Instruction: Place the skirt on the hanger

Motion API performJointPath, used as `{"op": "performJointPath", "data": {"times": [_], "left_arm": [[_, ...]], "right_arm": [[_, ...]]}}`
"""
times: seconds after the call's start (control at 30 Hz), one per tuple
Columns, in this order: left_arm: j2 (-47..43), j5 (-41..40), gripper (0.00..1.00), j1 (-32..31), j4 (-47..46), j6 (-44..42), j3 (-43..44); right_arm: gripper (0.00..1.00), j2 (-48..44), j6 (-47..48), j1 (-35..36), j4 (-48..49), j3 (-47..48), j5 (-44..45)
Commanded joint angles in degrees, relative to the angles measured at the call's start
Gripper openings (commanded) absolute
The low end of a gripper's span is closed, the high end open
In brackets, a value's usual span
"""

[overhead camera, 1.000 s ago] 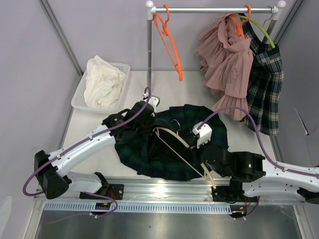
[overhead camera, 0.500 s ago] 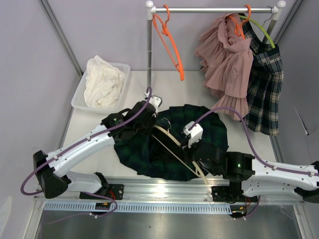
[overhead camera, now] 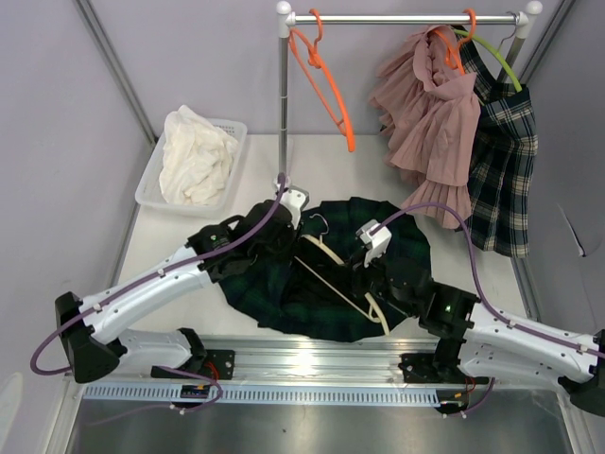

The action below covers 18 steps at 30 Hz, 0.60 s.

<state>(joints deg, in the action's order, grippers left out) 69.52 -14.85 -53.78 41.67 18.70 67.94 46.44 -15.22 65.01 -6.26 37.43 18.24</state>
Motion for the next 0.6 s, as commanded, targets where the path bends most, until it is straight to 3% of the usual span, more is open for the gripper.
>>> {"op": "performJointPath", "data": {"times": [0.0,0.13,0.33,0.57], "left_arm": [[-3.0,-0.4,0.42,-0.4,-3.7,-1.8,-2.1],[-5.3,-1.8,0.55,-0.4,-5.9,-3.6,-4.0],[-8.3,-6.2,0.59,-0.4,-6.4,-6.7,-5.4],[-12.6,0.0,0.67,-0.4,-8.9,-12.4,-6.7]], "right_arm": [[0.00,-0.7,1.2,-1.4,10.3,0.5,-4.9],[0.00,-0.1,0.4,-3.1,13.3,-0.9,-7.7],[0.00,-0.8,-0.9,-7.3,16.0,-3.2,-14.5],[0.00,-1.6,-2.5,-14.6,18.7,-4.9,-27.2]]}}
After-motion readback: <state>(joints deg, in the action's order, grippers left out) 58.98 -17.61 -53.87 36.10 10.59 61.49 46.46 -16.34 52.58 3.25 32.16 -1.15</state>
